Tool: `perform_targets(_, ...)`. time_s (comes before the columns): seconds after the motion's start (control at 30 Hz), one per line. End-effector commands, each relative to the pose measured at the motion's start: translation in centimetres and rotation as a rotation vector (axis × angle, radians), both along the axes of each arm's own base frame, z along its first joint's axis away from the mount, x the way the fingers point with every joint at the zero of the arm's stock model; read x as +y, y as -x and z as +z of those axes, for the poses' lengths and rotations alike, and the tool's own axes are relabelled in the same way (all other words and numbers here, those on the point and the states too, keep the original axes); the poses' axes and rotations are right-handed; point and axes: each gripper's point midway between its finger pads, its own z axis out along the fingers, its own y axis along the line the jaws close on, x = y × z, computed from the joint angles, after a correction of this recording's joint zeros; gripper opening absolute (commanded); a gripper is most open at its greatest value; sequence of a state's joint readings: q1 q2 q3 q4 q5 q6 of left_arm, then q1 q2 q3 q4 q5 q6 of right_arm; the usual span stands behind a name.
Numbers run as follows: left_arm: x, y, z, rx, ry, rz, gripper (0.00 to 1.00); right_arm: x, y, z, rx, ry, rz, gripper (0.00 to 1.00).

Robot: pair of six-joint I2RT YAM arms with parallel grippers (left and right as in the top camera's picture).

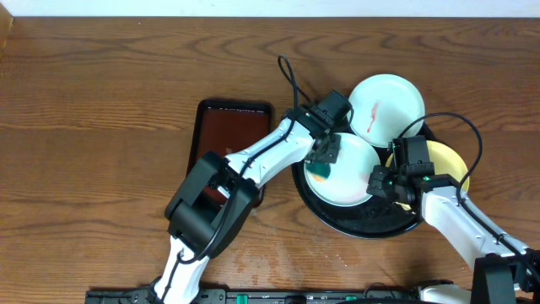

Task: Clean dirty plates on tray and stack at the side
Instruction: 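Scrub the front green plate with the sponge while right gripper holds it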

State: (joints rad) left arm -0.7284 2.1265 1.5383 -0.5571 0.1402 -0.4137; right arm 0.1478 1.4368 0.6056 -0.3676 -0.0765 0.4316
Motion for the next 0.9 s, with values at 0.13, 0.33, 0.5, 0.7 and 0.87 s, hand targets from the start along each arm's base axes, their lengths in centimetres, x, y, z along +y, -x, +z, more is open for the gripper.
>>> perform_targets(0.13, -4.9, 3.8, -1.5, 0.16, 0.186, -0.134, 0.08, -1.0, 0.4, -0.2, 0.002, 0.054, 0.0, 0.01)
perform_targets(0.33, -7.9, 7.6, -1.0, 0.209, 0.232, -0.244, 0.08, -1.0, 0.4, -0.2, 0.002, 0.054, 0.0, 0.01)
perform_targets(0.5, -8.0, 7.9, -1.3, 0.215, 0.227, -0.248, 0.08, -1.0, 0.4, -0.2, 0.002, 0.054, -0.001, 0.01)
perform_targets(0.7, -5.5, 6.2, -2.4, 0.163, 0.112, -0.184, 0.08, -1.0, 0.4, -0.2, 0.002, 0.054, -0.001, 0.01)
perform_targets(0.87, 1.0, 2.0, -3.4, -0.003, -0.199, -0.047, 0.08, -1.0, 0.4, -0.2, 0.003, 0.054, 0.0, 0.01)
